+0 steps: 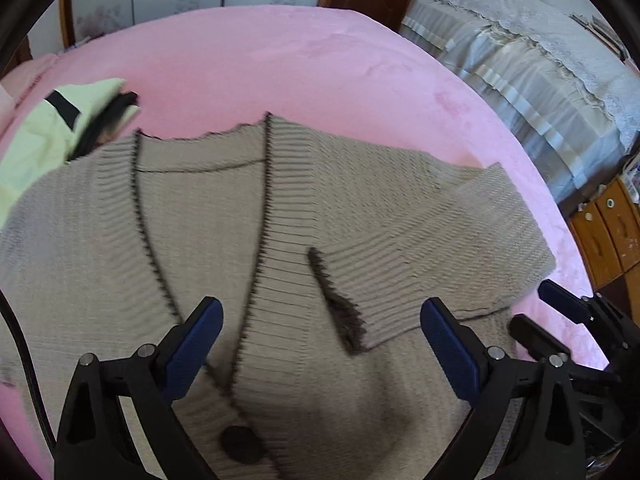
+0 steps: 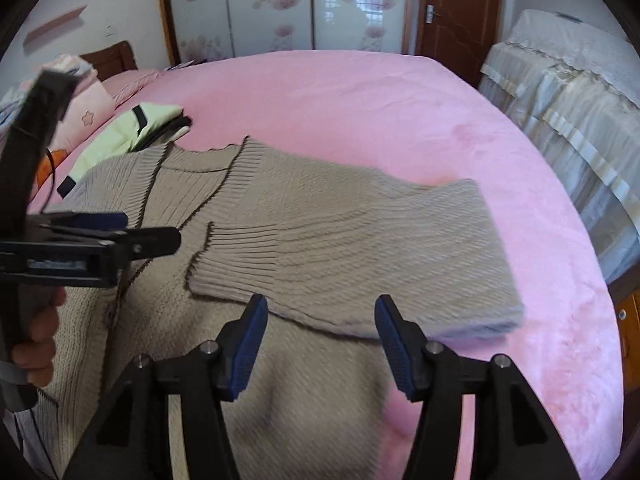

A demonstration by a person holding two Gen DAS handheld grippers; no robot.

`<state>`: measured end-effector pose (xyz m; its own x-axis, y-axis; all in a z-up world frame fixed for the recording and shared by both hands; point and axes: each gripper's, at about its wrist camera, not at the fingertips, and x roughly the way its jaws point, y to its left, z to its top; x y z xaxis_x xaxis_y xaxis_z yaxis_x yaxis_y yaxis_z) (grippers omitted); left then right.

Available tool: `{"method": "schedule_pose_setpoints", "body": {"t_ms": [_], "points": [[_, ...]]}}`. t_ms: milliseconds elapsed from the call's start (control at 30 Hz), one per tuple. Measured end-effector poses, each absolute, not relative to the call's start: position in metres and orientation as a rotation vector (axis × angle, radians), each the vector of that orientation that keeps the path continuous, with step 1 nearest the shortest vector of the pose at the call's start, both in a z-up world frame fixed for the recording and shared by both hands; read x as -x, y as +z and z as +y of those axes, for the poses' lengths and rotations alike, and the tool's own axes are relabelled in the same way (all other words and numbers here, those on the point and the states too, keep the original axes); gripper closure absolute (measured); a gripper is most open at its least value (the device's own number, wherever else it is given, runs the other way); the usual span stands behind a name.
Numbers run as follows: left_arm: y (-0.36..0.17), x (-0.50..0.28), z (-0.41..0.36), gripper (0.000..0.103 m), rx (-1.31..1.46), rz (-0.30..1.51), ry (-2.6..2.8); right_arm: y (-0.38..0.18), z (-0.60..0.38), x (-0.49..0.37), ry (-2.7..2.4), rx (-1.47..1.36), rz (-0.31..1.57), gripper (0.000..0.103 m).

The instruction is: Fold large clothes

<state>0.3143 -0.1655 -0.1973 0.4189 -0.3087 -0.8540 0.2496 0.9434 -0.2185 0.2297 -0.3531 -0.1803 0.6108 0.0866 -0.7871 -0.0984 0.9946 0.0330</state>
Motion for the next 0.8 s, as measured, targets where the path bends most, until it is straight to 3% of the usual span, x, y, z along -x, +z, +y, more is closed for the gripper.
{"method": "schedule_pose_setpoints", "body": {"t_ms": [167,267,333,567,600,633,800], "points": [[-0.221,-0.317,-0.177,0.014,0.115,1.162,-0.373,-0.177,-0.382,-0.21,0.074,-0.085,0.902,0.047],[-0.236,-0.321,-0.175,0.039,0.175,1.214,-0.398,-0.183,-0.388,-0.203,0.063,-0.11,0.898,0.047],[-0.247,-0.325,-0.176,0.064,0.231,1.258,-0.432,-0.188,-0.391,-0.2,0.065,-0.123,0.906,0.047],[-0.265,-0.333,-0.189,0.063,0.28,1.261,-0.432,-0.197,-0.399,-0.196,0.073,-0.179,0.915,0.047],[-0.267,-0.334,-0.19,0.069,0.286,1.258,-0.42,-0.198,-0.4,-0.196,0.073,-0.18,0.916,0.047],[-0.267,-0.335,-0.192,0.095,0.285,1.254,-0.406,-0.199,-0.4,-0.196,0.064,-0.174,0.918,0.047],[-0.223,-0.335,-0.212,0.096,0.196,1.168,-0.398,-0.204,-0.413,-0.197,0.049,-0.194,0.932,0.047]]}}
